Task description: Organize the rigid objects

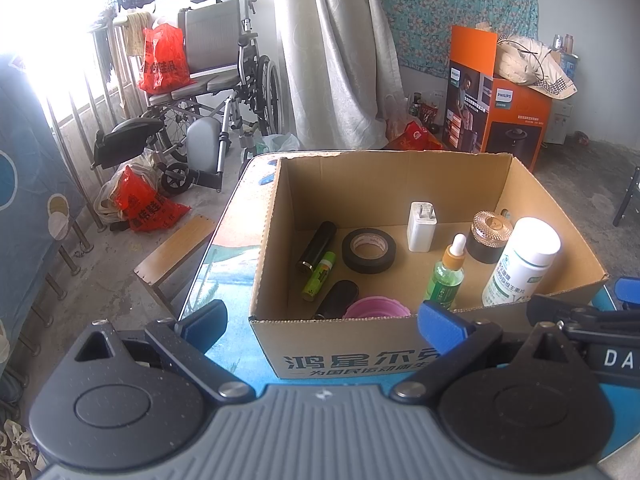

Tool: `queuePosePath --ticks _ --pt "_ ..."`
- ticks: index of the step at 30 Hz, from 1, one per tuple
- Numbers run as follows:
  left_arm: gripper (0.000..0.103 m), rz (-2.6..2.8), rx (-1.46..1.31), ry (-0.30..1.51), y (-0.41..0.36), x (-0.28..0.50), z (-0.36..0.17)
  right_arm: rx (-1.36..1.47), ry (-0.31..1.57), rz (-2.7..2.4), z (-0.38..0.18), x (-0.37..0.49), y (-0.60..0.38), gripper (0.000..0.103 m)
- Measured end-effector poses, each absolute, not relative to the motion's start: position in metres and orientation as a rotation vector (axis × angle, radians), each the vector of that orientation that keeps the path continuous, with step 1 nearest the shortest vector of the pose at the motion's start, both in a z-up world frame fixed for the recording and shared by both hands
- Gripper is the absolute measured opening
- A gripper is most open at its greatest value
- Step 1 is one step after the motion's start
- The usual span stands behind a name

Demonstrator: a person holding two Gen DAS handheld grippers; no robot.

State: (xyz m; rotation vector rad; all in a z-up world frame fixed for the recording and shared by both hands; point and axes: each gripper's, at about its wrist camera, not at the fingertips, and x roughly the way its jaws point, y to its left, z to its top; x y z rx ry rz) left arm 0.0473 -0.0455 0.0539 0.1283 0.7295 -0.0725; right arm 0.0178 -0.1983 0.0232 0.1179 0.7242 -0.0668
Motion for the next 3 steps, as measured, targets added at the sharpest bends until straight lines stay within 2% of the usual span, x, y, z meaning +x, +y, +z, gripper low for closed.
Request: queuePosePath --ticks 3 --pt "0.102 -0.073 0.127 0.730 -0.0451 0.0461 0.0517 0.118 0.725 -0.067 0.0234 0.0180 -0.1984 0.102"
